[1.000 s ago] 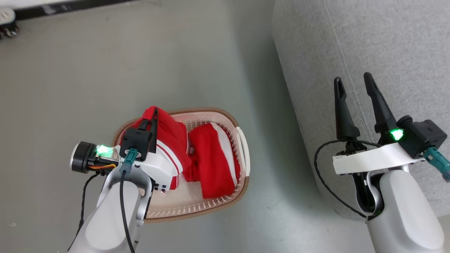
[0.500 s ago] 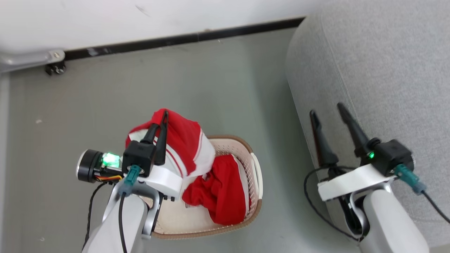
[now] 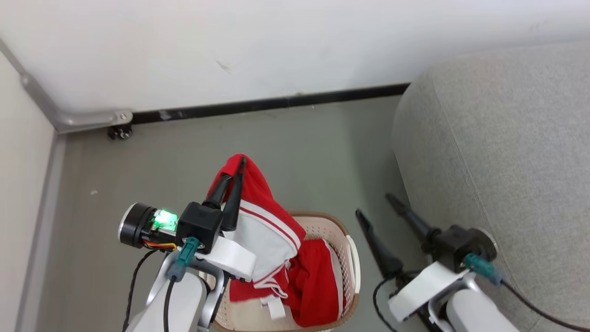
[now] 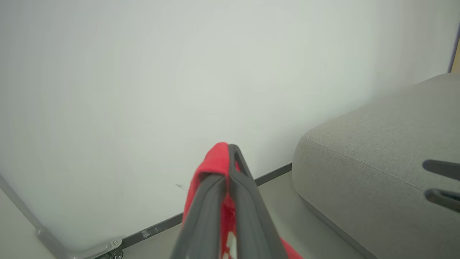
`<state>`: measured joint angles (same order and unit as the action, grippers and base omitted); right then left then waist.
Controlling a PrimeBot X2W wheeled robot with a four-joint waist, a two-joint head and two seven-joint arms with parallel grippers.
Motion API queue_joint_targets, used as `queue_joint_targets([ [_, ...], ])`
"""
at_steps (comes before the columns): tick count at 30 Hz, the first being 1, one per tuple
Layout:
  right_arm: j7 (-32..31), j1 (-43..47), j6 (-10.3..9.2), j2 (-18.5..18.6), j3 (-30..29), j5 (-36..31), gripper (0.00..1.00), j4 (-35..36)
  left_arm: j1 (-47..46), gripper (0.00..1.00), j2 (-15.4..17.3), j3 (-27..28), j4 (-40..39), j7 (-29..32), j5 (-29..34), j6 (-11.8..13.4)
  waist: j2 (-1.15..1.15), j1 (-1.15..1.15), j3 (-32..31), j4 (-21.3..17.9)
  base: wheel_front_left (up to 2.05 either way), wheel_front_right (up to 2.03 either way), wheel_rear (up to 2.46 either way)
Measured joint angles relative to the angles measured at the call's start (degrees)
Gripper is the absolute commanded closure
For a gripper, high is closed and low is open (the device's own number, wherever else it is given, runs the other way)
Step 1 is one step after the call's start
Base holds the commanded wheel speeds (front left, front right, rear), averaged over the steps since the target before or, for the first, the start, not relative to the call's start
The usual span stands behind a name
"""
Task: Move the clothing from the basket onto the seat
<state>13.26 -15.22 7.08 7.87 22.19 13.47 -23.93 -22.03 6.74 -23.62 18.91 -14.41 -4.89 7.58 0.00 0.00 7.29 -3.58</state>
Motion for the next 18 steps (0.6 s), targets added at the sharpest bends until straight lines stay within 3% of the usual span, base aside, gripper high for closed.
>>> queue_joint_targets([
  [18, -5.6, 3.5, 0.0, 7.4, 19.1, 8.9, 0.0, 7.5, 1.8, 1.0, 0.3, -3.4, -5.6, 0.0, 0.0, -3.6, 0.0, 0.0, -8.5, 2.6, 0.0, 0.0, 0.0],
])
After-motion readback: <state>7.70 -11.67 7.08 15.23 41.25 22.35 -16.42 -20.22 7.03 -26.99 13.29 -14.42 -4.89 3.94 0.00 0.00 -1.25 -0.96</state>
